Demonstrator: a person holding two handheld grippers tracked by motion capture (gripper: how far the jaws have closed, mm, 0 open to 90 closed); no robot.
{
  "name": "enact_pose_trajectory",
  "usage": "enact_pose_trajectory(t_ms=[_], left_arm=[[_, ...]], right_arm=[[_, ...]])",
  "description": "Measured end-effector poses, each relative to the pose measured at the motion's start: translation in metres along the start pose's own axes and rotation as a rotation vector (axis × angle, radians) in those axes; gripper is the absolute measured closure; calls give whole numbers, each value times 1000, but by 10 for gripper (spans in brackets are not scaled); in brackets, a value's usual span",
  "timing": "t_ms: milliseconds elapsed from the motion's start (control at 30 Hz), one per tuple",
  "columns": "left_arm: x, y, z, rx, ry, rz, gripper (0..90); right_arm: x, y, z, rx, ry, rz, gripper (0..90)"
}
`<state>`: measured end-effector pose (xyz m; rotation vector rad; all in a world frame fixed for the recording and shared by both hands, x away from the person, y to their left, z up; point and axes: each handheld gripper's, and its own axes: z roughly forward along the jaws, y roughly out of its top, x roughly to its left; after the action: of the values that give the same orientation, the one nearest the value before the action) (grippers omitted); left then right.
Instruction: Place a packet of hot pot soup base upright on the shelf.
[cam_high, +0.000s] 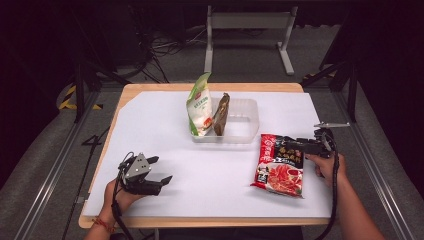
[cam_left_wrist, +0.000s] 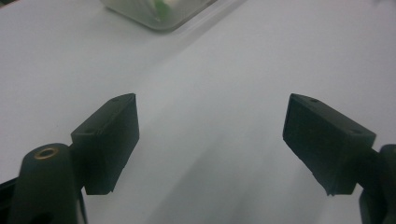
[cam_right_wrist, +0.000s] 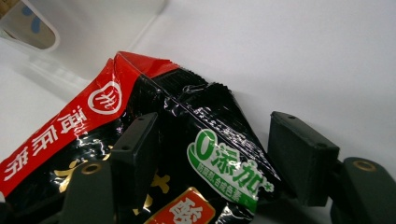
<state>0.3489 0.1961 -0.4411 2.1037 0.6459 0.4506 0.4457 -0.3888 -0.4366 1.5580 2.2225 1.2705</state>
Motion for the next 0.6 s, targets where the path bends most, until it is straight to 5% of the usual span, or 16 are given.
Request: enact_pose_trajectory(t_ms=[300, 600], left_arm=[[0, 0, 1, 10, 6, 7, 195], [2, -1, 0, -4, 12, -6, 200]], right_arm=[[-2, -1, -4, -47, 3, 20, 591], [-6, -2, -16, -94, 96, 26, 791]])
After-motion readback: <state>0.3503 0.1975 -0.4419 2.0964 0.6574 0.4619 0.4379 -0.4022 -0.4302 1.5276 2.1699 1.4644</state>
